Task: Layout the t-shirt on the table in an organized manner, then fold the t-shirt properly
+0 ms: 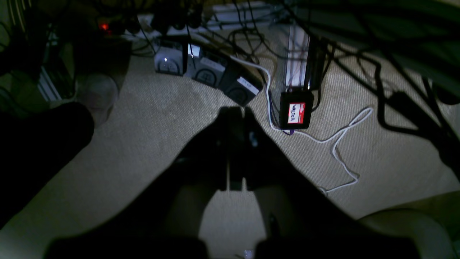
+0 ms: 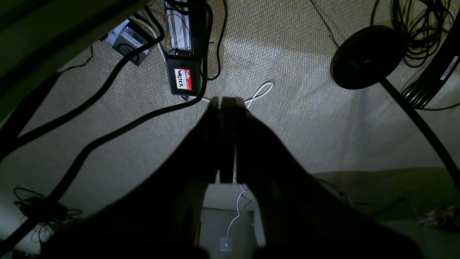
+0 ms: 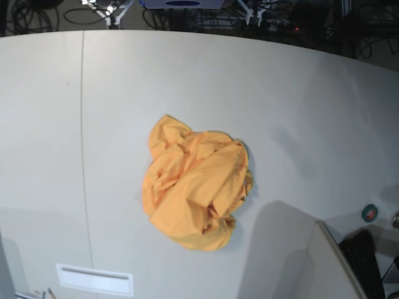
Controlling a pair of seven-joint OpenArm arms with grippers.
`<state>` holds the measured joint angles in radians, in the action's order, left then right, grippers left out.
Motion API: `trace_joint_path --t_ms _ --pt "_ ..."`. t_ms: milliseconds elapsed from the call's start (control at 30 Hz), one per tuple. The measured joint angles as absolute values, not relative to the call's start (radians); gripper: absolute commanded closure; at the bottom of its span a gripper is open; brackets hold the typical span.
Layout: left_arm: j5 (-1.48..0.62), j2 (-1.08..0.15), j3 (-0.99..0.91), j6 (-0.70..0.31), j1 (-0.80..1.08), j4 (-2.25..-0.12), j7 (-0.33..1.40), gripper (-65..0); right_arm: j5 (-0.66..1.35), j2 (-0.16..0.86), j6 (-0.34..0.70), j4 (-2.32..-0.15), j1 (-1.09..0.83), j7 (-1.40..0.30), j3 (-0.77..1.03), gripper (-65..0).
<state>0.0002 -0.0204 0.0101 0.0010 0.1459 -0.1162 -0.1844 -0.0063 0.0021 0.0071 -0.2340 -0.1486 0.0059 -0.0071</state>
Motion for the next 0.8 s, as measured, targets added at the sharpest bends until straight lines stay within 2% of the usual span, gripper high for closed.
trace_joint_path --t_ms 200,467,800 --pt "0.0 -0.02 0.01 0.001 0.168 -0.123 -0.188 0.0 -0.006 0.014 0.007 -0.234 -0.149 0.007 -0.007 0.0" --pt "0.001 -0.02 0.01 0.001 0.251 -0.275 -0.183 0.0 -0.003 0.013 0.007 -0.234 -0.149 0.007 -0.007 0.0" --pt "0.062 -0.022 0.01 0.001 0.263 -0.286 -0.184 0.0 -0.003 0.013 0.007 -0.234 -0.15 0.007 -0.007 0.0"
